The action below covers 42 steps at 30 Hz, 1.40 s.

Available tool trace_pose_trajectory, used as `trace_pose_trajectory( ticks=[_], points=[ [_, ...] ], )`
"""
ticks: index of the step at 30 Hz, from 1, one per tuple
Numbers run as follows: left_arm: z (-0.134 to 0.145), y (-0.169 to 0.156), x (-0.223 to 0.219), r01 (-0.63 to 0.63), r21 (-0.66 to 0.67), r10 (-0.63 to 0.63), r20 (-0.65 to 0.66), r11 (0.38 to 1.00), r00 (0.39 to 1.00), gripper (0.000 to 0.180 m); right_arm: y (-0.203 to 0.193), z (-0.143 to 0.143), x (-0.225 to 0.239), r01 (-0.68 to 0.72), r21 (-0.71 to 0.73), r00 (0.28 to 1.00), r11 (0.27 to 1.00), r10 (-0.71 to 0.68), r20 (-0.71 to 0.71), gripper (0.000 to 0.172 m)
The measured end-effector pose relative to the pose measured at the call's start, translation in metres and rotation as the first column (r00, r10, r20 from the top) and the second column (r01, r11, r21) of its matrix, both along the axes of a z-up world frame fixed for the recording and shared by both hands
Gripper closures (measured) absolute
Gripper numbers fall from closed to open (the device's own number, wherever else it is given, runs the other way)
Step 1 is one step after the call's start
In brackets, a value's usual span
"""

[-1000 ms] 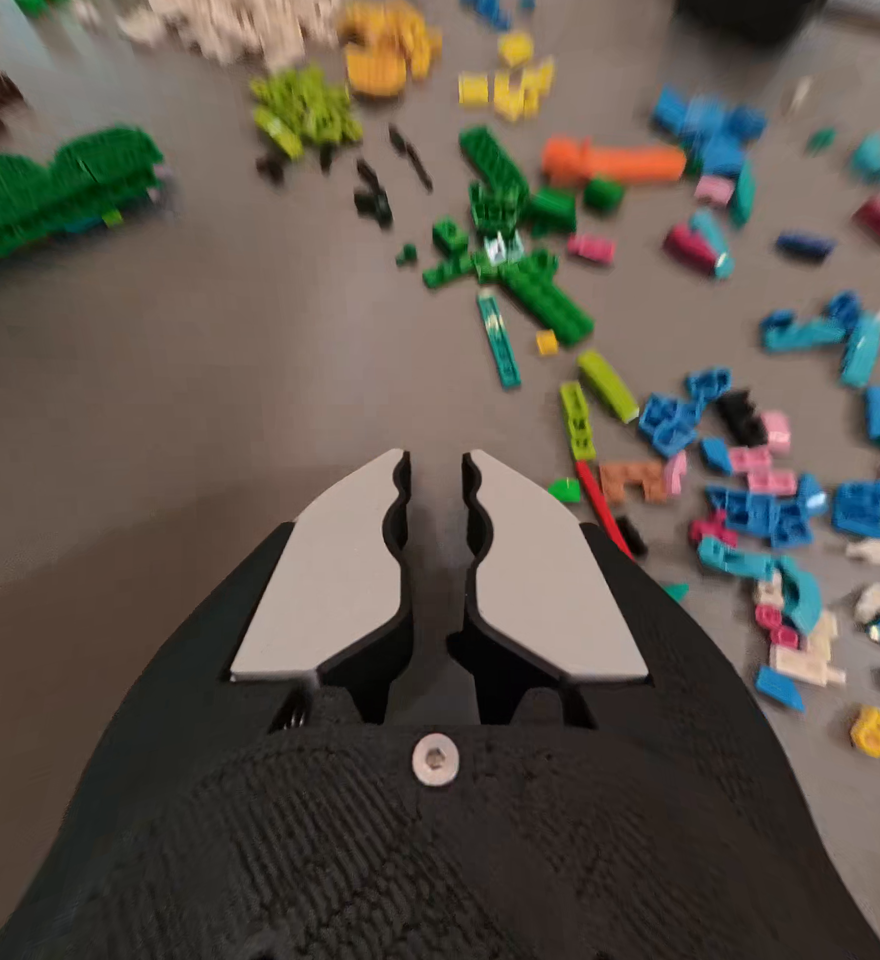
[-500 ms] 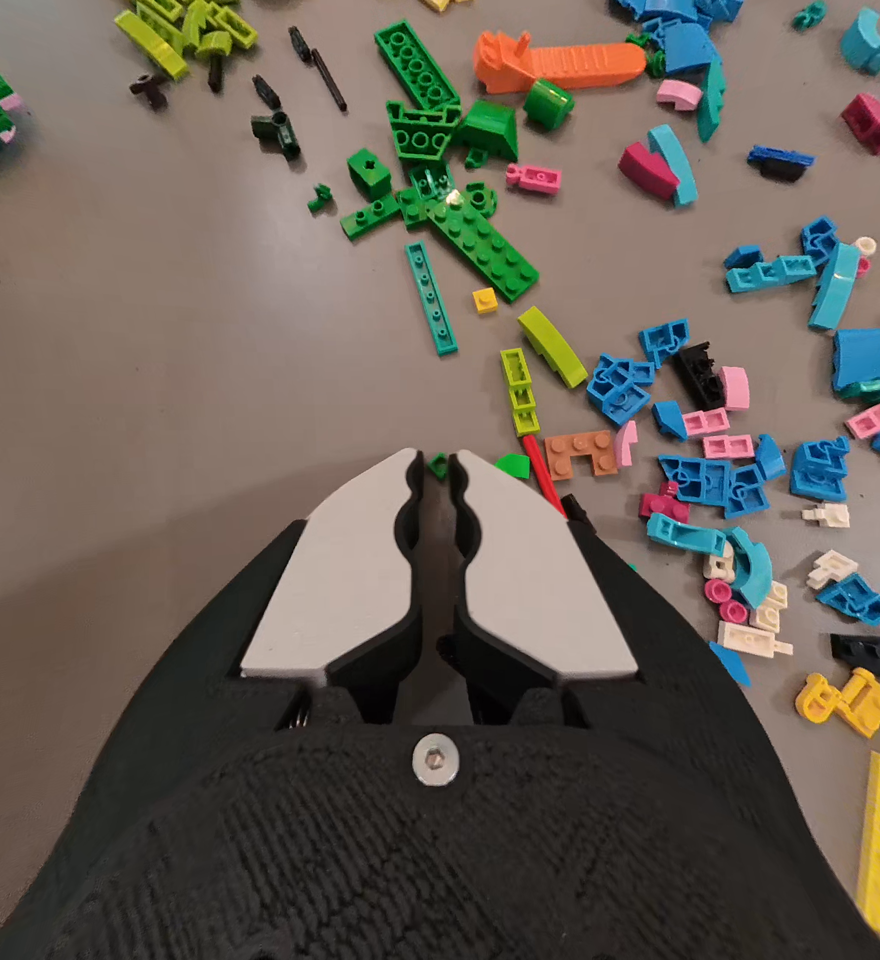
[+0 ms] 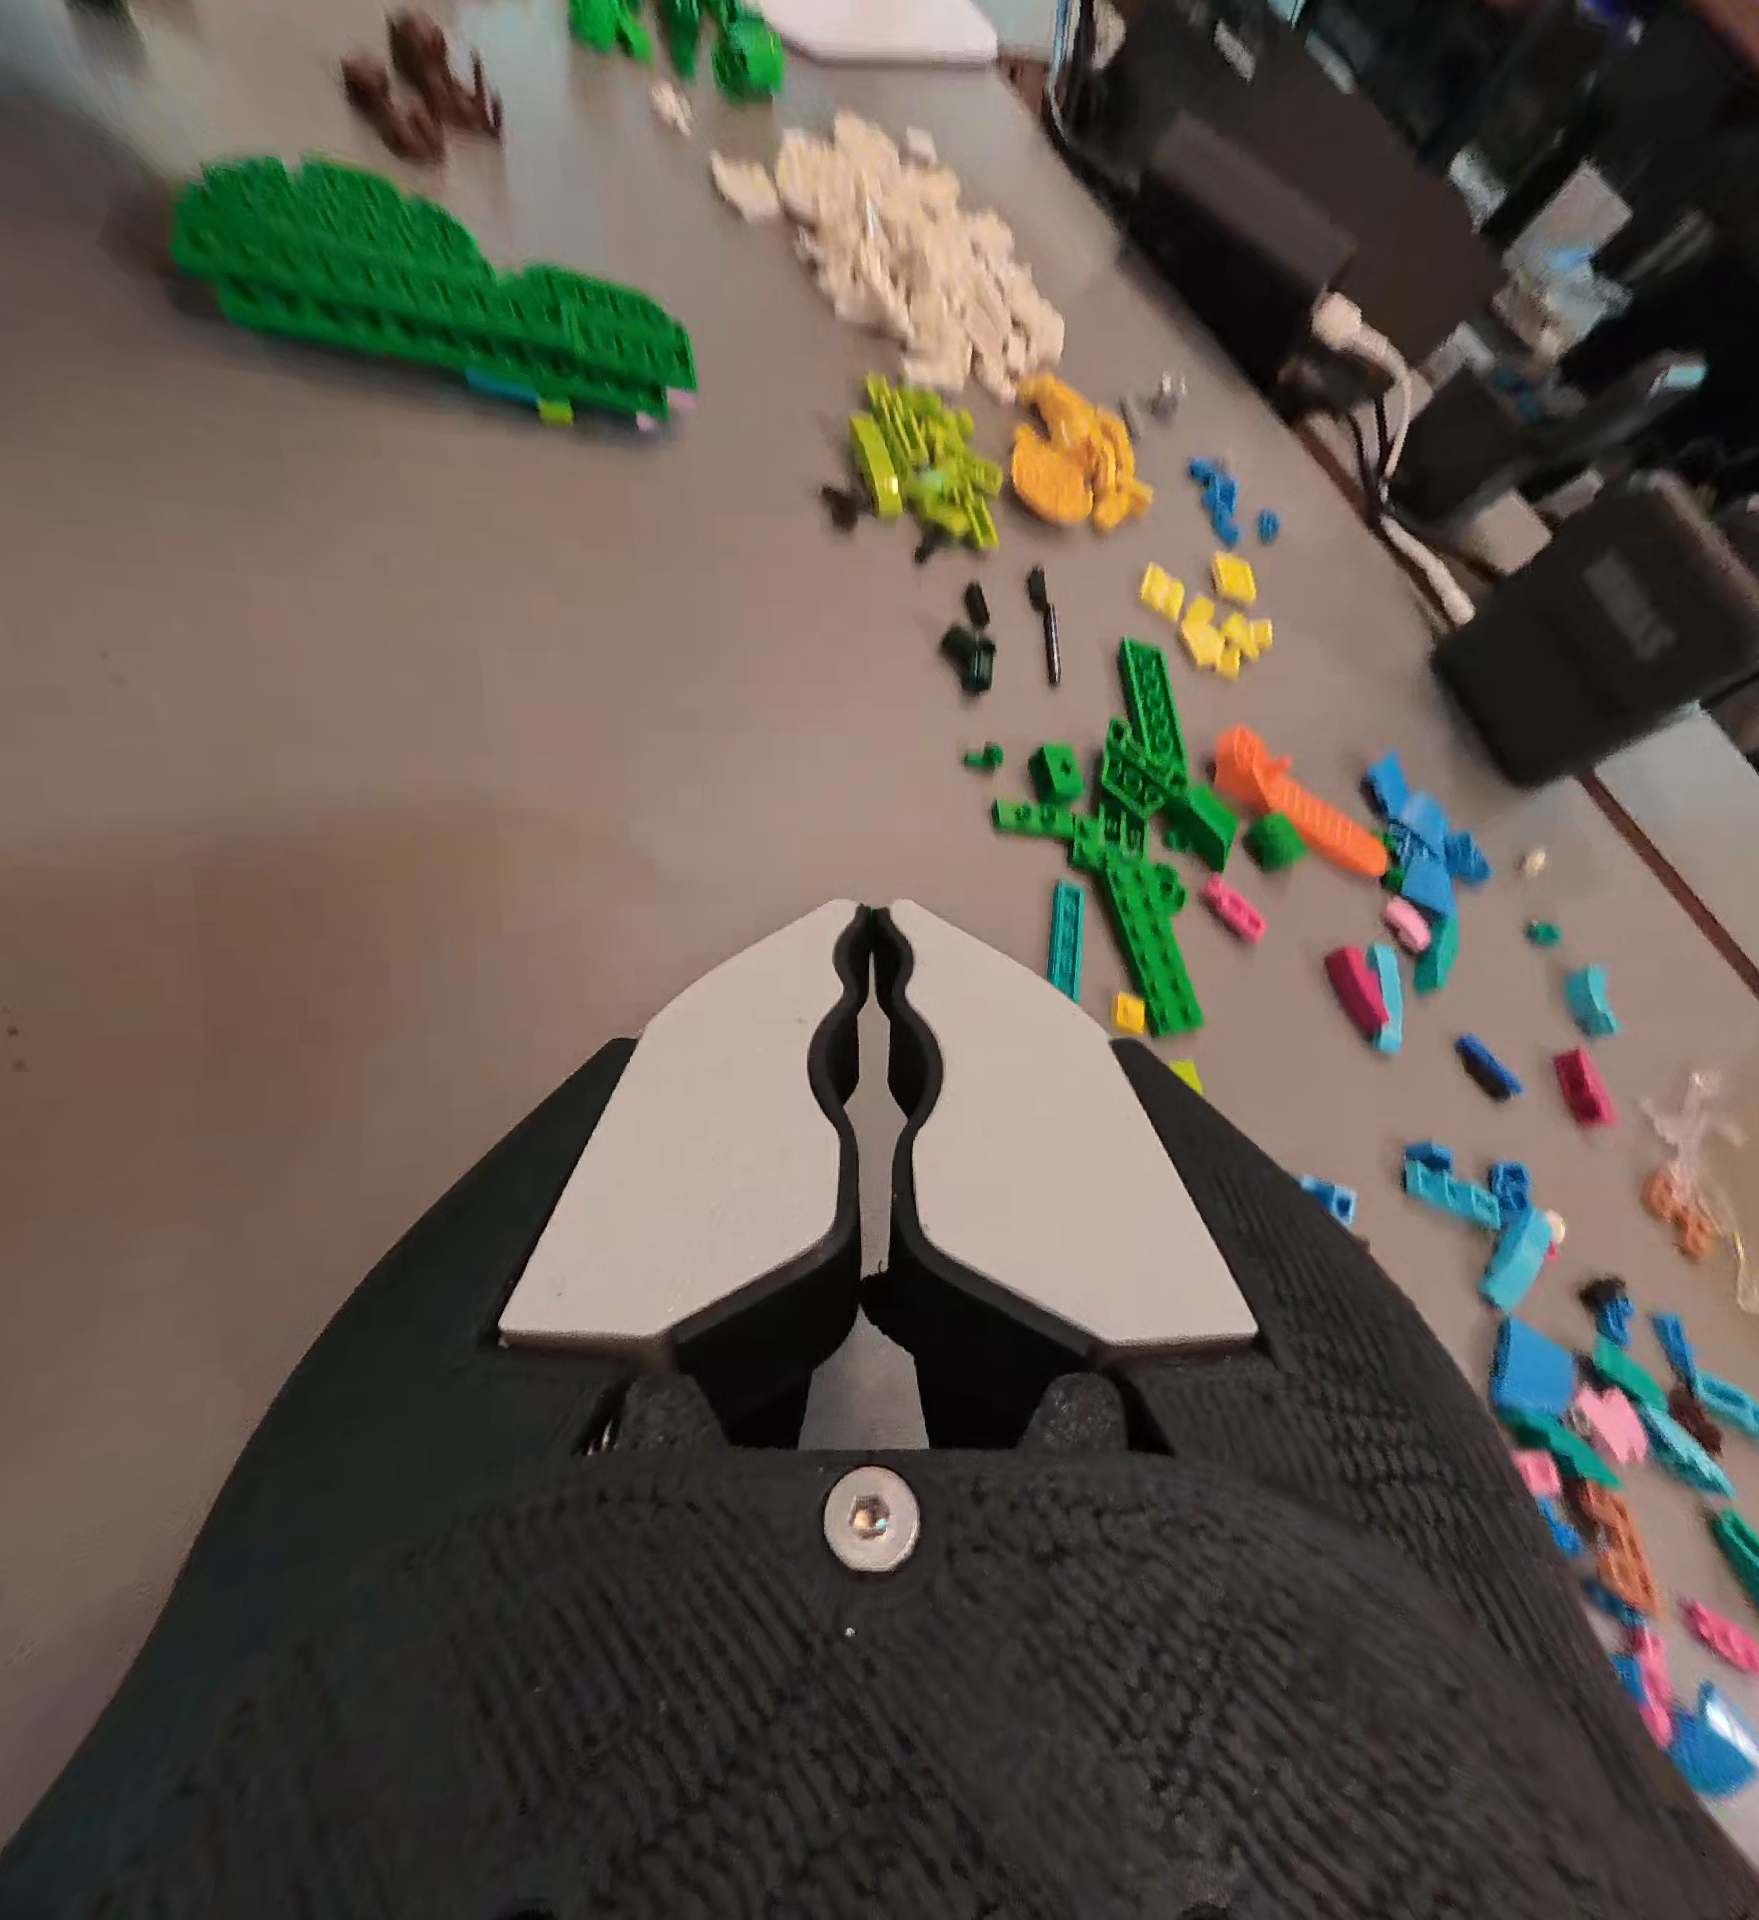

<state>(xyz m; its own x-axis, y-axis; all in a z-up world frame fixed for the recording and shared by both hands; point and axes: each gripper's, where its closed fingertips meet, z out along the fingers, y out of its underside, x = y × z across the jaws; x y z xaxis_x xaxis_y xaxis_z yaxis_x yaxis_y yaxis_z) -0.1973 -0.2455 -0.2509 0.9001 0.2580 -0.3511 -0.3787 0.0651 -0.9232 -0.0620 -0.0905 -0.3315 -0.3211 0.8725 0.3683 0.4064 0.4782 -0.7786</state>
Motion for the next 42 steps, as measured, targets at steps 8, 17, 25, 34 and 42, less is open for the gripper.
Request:
trace_pose_trajectory(
  ticks=[8, 17, 25, 34, 42],
  points=[
    [0.028, -0.024, -0.020, -0.107, 0.232, 0.074, 0.146, 0.967, 0.986, 0.175, -0.066, 0.042, -0.100, -0.232, -0.017, 0.966, 0.973, 0.228, -0.123, 0.172],
    [0.036, -0.022, 0.011, -0.027, 0.231, 0.052, -0.102, 0.973, 0.993, 0.175, -0.172, 0.022, -0.281, -0.510, -0.043, 0.860, 0.859, 0.511, 0.007, 0.172],
    [0.036, -0.023, 0.001, -0.051, 0.239, 0.067, -0.060, 0.970, 0.996, 0.175, -0.199, -0.011, -0.323, -0.513, -0.044, 0.844, 0.857, 0.514, 0.152, 0.153],
    [0.039, -0.031, -0.014, -0.041, 0.306, -0.003, 0.142, 0.951, 0.990, 0.175, -0.187, 0.056, -0.260, -0.611, -0.401, 0.750, 0.683, 0.661, -0.018, 0.154],
    [0.040, -0.030, -0.014, 0.088, 0.346, -0.191, 0.276, 0.934, 0.942, 0.175, -0.184, 0.146, -0.150, -0.758, -0.599, 0.441, 0.258, 0.879, -0.179, 0.146]
  ],
)
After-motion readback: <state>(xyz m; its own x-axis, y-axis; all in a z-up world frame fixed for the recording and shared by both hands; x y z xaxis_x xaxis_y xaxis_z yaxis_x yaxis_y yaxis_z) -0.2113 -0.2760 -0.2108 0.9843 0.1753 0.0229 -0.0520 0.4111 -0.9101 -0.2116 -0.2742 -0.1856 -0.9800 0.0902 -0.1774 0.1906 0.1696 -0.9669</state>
